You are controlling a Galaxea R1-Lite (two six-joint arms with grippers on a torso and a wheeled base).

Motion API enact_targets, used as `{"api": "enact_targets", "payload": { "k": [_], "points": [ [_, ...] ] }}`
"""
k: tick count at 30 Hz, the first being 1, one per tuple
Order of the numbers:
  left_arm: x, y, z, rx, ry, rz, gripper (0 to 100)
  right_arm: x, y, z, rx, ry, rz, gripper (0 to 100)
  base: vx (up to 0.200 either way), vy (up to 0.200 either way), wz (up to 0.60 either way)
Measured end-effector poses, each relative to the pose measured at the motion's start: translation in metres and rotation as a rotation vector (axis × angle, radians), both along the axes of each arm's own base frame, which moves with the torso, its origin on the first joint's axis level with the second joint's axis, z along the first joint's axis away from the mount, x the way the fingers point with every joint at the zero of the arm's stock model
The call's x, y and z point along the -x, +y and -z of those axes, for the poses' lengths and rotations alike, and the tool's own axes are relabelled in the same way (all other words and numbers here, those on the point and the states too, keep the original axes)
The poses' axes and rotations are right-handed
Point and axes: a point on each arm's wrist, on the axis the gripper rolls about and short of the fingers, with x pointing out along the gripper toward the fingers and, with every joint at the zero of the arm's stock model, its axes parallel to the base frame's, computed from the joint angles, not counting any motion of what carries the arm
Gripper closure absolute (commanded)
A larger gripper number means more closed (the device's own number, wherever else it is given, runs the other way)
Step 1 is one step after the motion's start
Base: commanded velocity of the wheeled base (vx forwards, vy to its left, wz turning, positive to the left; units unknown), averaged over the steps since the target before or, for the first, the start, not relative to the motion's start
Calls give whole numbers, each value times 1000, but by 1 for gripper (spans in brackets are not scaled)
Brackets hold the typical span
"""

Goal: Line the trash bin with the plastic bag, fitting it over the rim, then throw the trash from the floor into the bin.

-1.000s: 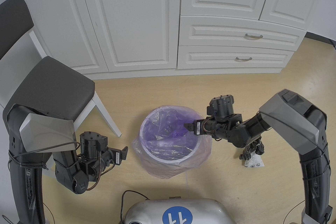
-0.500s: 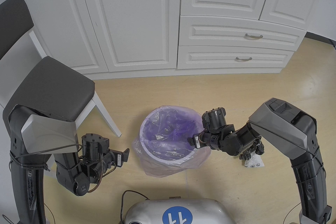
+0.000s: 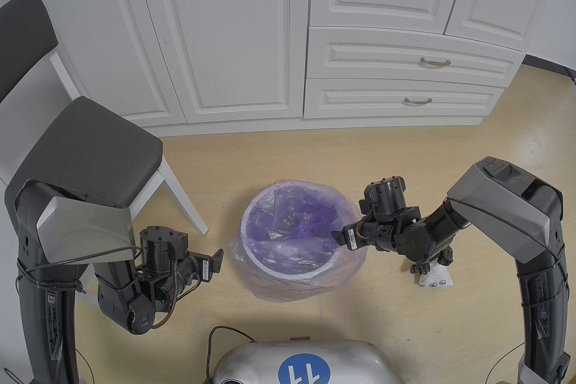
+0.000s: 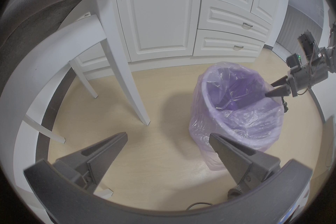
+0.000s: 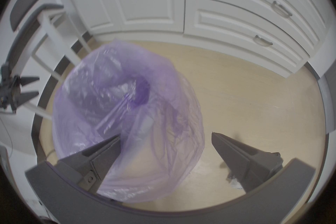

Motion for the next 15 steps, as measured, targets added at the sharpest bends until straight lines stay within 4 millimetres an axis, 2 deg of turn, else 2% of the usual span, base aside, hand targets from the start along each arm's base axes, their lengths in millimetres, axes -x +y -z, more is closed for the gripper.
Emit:
{"api": "enact_targets", "payload": {
  "k": [4, 9, 15],
  "points": [
    [-5, -1, -2, 8, -18, -1, 0, -12, 5, -5, -72, -45, 40, 0, 0, 0, 0],
    [-15, -5, -5, 21, -51, -1, 0, -21, 11, 0, -125, -51, 68, 0, 0, 0, 0],
    [-32, -12, -6, 33, -84, -1, 0, -7, 24, 15, -106, 4, 32, 0, 0, 0, 0]
  ]
}}
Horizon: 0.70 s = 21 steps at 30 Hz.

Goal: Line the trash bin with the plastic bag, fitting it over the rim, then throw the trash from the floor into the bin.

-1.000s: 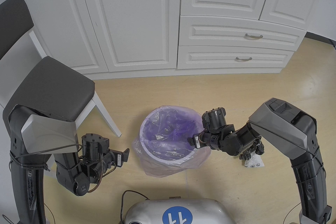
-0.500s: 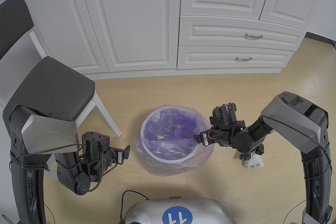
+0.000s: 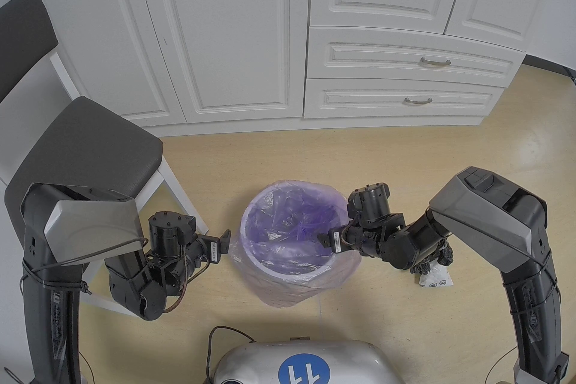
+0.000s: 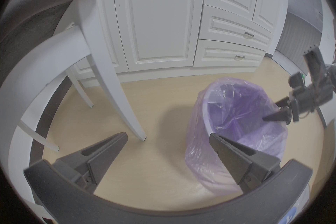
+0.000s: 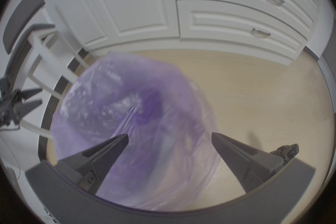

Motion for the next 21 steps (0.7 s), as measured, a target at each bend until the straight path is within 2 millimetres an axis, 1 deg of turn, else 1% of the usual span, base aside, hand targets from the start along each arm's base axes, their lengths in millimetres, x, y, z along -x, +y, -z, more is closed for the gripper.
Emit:
{"api": "enact_targets", "payload": {
  "k": [3, 5, 10, 13, 21],
  "points": [
    [-9, -4, -1, 7, -19, 2, 0, 13, 4, 4, 34, 28, -36, 0, 0, 0, 0],
    [-14, -7, -1, 10, -27, 5, 0, 20, 5, 3, 55, 35, -64, 0, 0, 0, 0],
    [-22, -19, -1, -4, 5, 27, 0, 31, 3, 1, 72, 48, -117, 0, 0, 0, 0],
    [-29, -30, -4, -12, 23, 48, 0, 35, 2, 0, 80, 55, -139, 0, 0, 0, 0],
    [-52, -67, -20, -26, 50, 108, 0, 47, -3, 3, 123, 80, -226, 0, 0, 0, 0]
  ]
}}
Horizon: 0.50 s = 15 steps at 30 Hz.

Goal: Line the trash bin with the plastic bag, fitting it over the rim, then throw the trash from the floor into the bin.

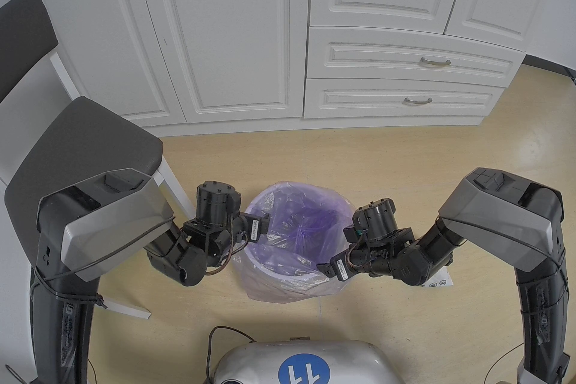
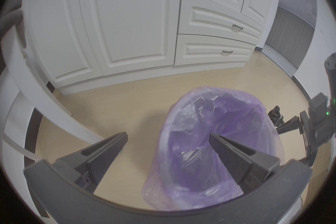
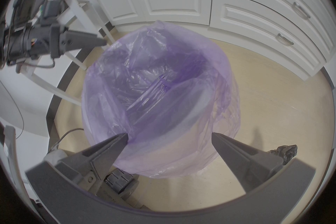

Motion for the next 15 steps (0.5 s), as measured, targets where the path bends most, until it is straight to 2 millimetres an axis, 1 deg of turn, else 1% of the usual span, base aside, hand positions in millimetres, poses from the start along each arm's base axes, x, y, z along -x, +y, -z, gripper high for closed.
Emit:
{"api": "enact_targets", "payload": {
  "k": [4, 10, 15],
  "points": [
    [-8, -12, 0, -16, 16, 20, 0, 2, -2, -1, 4, 2, -11, 0, 0, 0, 0],
    [-14, -19, 6, -23, 25, 31, 0, -7, -10, -9, -9, -25, 21, 0, 0, 0, 0],
    [-18, -20, 8, -23, 23, 30, 0, -26, -17, -21, -45, -79, 100, 0, 0, 0, 0]
  ]
}}
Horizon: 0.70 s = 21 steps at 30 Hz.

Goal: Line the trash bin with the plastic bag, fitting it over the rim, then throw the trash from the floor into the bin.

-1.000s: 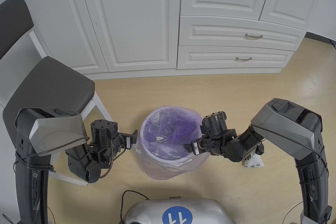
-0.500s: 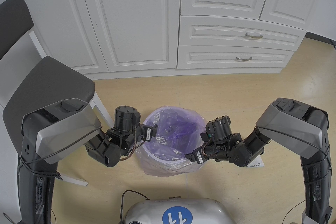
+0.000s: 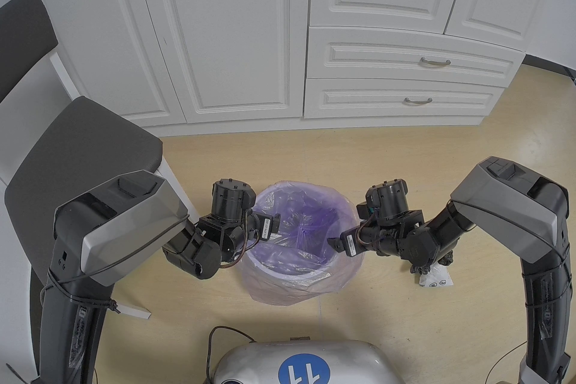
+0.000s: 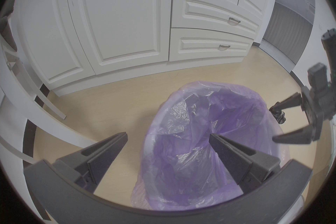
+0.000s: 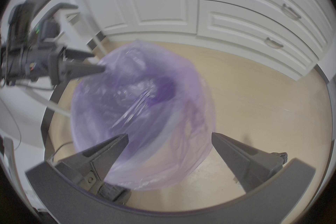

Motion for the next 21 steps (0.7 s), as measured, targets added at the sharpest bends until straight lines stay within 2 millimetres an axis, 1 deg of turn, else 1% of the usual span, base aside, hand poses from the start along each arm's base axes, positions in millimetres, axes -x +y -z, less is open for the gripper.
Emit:
{"api": "enact_targets", "payload": {
  "k": [4, 9, 15, 21],
  "points": [
    [-2, 1, 1, 0, -2, -3, 0, -14, -3, -3, -27, -32, 69, 0, 0, 0, 0],
    [-8, 5, 2, -19, 4, -9, 0, -26, -4, 5, -30, -39, 109, 0, 0, 0, 0],
    [-18, 6, 0, -24, 10, -18, 0, -30, -10, 8, -26, -36, 125, 0, 0, 0, 0],
    [-25, 8, -3, -20, 2, -27, 0, -27, -17, 1, -39, -22, 113, 0, 0, 0, 0]
  ]
}}
